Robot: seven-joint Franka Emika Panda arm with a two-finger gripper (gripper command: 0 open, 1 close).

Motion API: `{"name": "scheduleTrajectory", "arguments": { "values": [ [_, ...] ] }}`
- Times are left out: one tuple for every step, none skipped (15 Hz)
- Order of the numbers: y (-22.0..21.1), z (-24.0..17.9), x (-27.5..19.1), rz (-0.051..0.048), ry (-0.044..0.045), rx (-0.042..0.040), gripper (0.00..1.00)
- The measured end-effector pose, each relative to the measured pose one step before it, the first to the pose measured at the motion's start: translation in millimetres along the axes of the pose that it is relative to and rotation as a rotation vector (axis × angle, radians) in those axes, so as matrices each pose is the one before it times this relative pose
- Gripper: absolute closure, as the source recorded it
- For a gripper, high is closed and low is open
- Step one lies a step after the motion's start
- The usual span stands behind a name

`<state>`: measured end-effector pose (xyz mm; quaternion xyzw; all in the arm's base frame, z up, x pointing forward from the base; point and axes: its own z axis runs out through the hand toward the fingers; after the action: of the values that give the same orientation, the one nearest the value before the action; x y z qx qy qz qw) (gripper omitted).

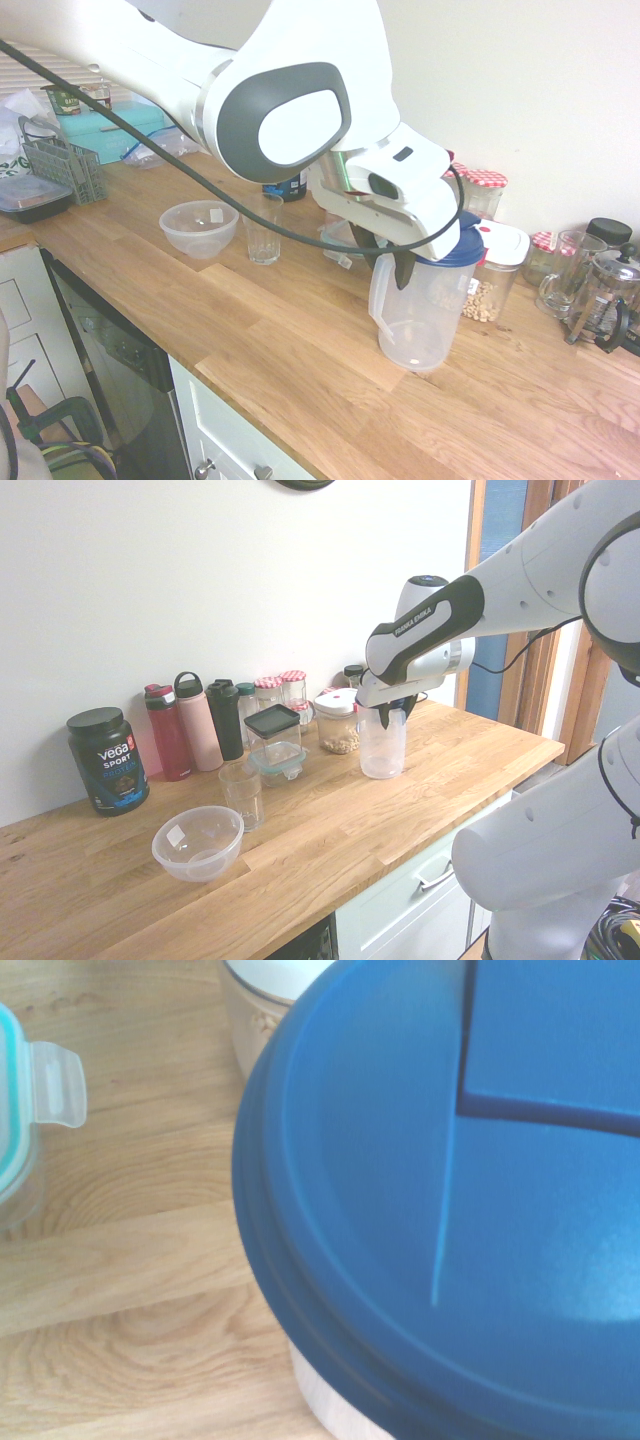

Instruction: Pour me some water

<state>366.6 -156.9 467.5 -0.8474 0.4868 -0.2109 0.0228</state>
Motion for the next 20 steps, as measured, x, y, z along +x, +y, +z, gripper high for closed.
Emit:
{"name": "scheduleTrajectory", "arguments": {
  "values": [
    [-0.64,1.99,-0.23,-0.00160,-0.00319,-0.00284,1.00],
    [-0.08,2.53,-0.28,-0.00087,-0.00530,-0.00427,1.00],
    [0.35,2.81,-0.50,-0.00169,-0.00843,-0.00652,1.00],
    [0.13,1.03,0.11,-0.00325,-0.00936,-0.00739,1.00],
    [-0.21,-0.76,0.99,-0.00591,-0.01192,-0.00832,1.00],
    [0.44,-1.23,1.35,-0.00196,-0.00750,-0.00442,1.00],
    [0.64,-0.90,1.18,0.00020,-0.00411,-0.00096,1.00],
    [1.10,-1.47,1.69,-0.00175,-0.00969,-0.00226,1.00],
    [0.48,-4.62,3.05,-0.01586,-0.01751,-0.00316,1.00],
    [0.40,-9.86,3.99,-0.04891,-0.02725,-0.00444,1.00],
    [0.31,-16.45,2.81,-0.06472,-0.02938,-0.00295,1.00],
    [2.19,-20.83,0.53,-0.06102,-0.02291,-0.00401,1.00],
    [2.70,-21.43,-2.64,-0.05980,-0.01988,-0.00546,1.00],
    [0.18,-22.01,-4.98,-0.06117,-0.01918,-0.00536,1.00],
    [-5.04,-16.47,-3.83,-0.05730,-0.01681,-0.00262,1.00],
    [-11.80,-10.75,-1.81,-0.05650,-0.01360,-0.00139,1.00],
    [-18.43,-4.86,0.11,-0.05875,-0.01356,-0.00451,1.00],
    [-23.01,0.16,2.55,-0.05811,-0.01692,-0.00866,1.00],
    [-24.58,0.88,3.38,-0.05708,-0.01728,-0.01141,1.00],
    [-25.25,-0.29,4.04,-0.05637,-0.02046,-0.01802,1.00]
  ]
}}
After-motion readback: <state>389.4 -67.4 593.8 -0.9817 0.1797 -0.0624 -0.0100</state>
